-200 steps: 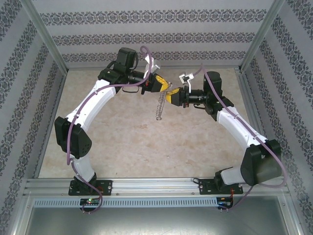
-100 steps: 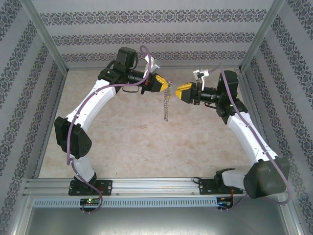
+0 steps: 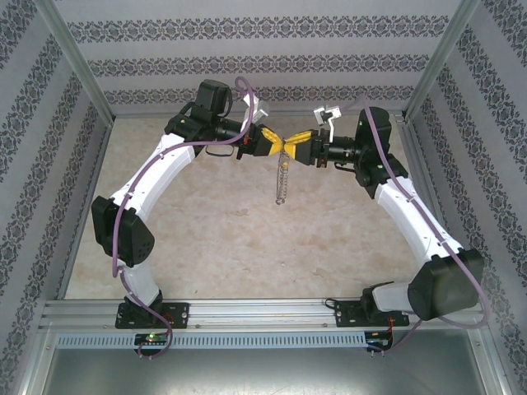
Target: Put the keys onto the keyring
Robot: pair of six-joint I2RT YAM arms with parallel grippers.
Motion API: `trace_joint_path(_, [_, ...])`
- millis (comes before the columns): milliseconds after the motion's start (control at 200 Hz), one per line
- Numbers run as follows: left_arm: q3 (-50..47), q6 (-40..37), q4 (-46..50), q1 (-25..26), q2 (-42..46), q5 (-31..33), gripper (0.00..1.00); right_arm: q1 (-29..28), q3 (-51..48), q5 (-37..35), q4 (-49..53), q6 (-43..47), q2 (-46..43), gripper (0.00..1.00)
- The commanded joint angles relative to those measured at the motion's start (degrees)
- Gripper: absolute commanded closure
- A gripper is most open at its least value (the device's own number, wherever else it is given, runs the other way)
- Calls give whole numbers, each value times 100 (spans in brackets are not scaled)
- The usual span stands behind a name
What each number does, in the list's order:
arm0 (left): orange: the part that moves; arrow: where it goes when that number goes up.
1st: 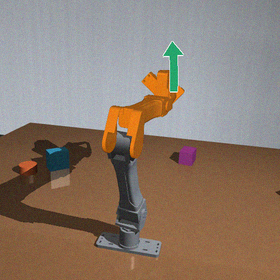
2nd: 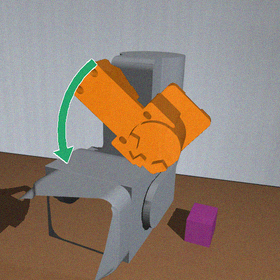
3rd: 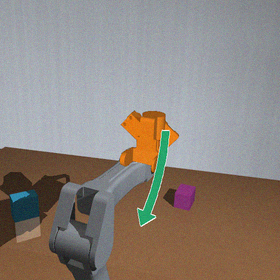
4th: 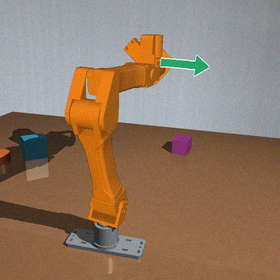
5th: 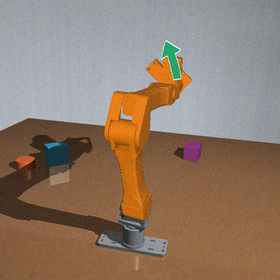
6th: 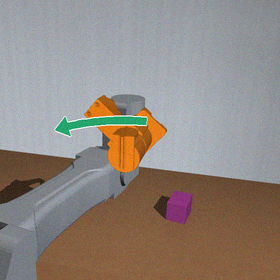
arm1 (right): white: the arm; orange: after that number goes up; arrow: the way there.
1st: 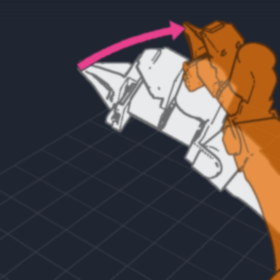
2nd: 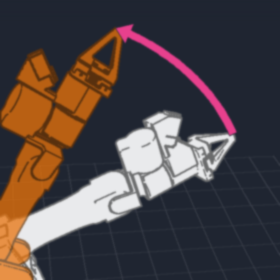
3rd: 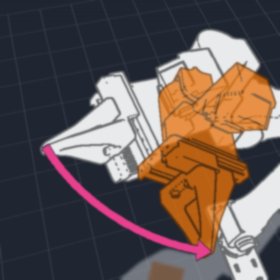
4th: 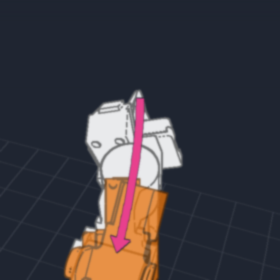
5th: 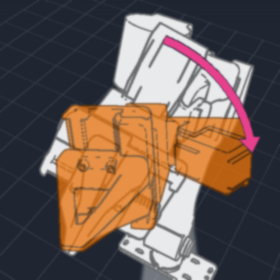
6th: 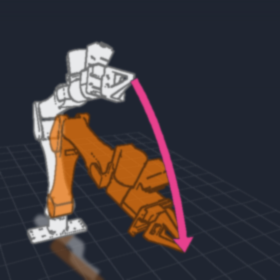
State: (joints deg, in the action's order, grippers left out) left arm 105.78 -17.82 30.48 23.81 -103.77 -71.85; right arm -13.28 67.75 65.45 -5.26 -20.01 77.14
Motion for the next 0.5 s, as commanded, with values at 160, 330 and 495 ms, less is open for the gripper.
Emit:
trace_joint_path(160, [238, -151, 37, -61, 102, -355, 100, -43, 135, 118, -238, -77, 142, 67])
trace_joint_path(330, [262, -156, 55, -52, 100, -442, 100, -34, 98, 99, -287, -89, 179, 67])
trace_joint_path(495, [296, -149, 57, -33, 71, -506, 100, -55, 138, 173, -458, -196, 278, 74])
